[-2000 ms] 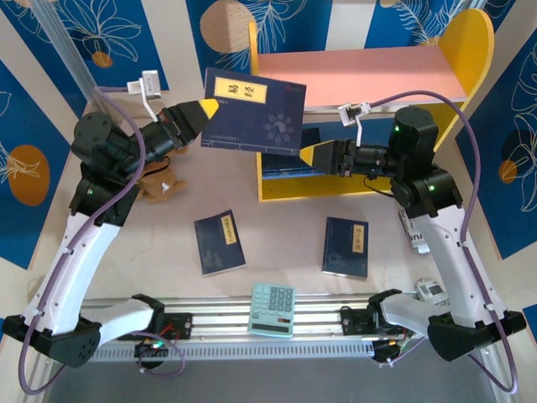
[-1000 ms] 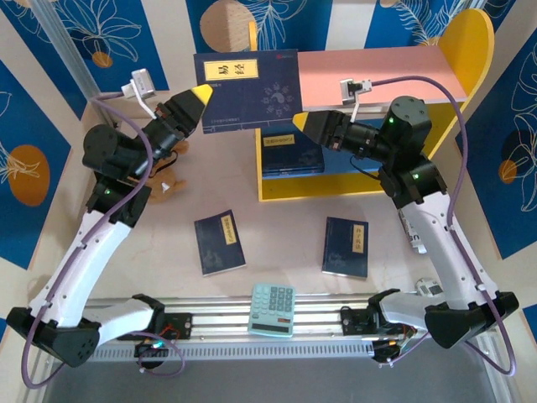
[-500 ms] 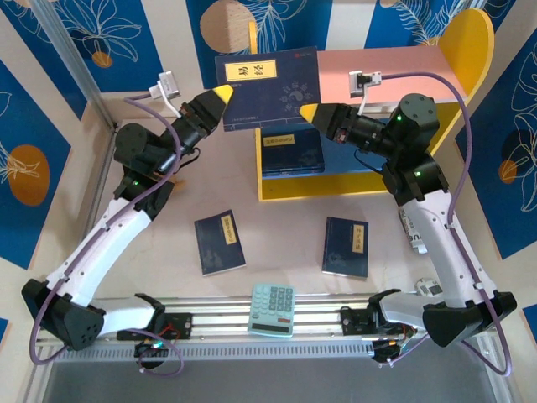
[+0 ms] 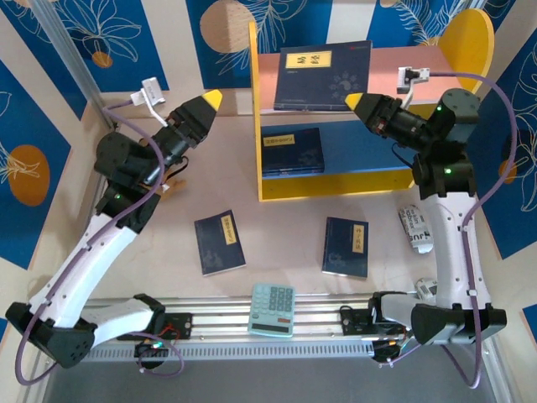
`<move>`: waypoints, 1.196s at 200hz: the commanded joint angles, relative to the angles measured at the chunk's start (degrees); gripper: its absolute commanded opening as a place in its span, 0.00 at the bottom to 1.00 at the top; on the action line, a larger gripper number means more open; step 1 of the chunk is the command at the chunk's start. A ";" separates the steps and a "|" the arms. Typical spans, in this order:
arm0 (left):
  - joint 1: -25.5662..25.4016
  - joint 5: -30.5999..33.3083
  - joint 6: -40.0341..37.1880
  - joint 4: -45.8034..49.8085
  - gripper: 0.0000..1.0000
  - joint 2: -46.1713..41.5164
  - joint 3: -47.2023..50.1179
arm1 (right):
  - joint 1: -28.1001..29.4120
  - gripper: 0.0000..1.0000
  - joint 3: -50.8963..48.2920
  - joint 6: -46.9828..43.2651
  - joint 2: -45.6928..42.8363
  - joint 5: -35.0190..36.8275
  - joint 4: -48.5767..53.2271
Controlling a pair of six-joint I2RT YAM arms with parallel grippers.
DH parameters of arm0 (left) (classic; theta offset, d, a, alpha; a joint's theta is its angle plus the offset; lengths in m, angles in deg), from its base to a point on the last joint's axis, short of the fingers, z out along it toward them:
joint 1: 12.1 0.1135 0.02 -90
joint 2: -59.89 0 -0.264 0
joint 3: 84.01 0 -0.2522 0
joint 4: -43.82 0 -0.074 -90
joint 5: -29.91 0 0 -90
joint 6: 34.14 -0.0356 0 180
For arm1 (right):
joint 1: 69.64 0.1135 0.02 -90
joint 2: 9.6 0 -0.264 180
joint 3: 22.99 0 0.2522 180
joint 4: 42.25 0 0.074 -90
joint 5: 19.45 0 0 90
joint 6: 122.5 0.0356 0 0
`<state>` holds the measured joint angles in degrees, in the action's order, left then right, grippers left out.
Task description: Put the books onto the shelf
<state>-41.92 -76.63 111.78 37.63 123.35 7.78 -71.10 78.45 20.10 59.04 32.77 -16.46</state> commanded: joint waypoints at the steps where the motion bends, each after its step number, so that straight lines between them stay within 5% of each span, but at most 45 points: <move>1: -0.33 1.55 -3.33 3.42 0.57 -1.42 0.63 | -2.19 0.00 5.12 -3.99 0.88 -5.28 3.57; 93: -0.34 2.78 -5.89 9.43 0.58 -3.65 0.45 | -2.07 0.00 17.36 -11.23 10.99 -11.94 14.23; 239: -0.33 4.76 -7.89 24.09 0.58 -3.16 -5.14 | 1.45 0.00 23.08 -13.27 18.99 -10.54 16.86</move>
<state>-41.92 -72.63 104.79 59.23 120.01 5.28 -70.18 98.80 8.03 77.23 22.96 0.35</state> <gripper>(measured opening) 0.582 0.119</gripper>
